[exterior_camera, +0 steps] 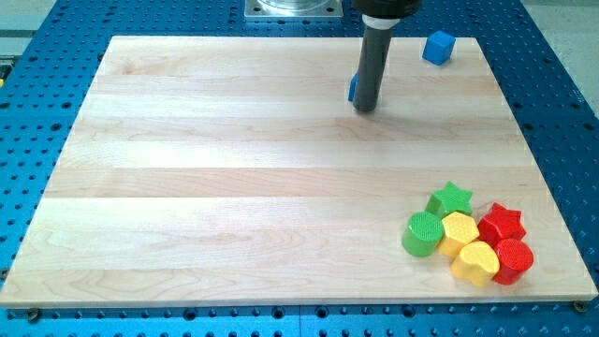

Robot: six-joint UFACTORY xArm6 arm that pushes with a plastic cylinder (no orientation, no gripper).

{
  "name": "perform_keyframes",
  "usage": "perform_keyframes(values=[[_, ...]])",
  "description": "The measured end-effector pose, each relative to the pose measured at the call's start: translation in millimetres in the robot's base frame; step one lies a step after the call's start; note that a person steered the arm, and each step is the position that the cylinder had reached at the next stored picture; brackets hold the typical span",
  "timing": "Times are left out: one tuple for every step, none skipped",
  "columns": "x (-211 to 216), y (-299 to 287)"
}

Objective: Put the triangle to the bottom left of the cube

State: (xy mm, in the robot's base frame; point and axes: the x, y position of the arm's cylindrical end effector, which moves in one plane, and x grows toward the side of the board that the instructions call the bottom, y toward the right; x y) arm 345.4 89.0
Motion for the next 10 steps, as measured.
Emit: perform_keyframes(values=[[-0.5, -21.9], [-11.2, -1.0], [-24.5, 36.9], [-33.7, 44.4], [-1.5, -13.0], [-12.9, -40.5], [-41.5, -28.1], [-58.5, -5.3], [-59.1, 26.0], [-59.1, 39.2]])
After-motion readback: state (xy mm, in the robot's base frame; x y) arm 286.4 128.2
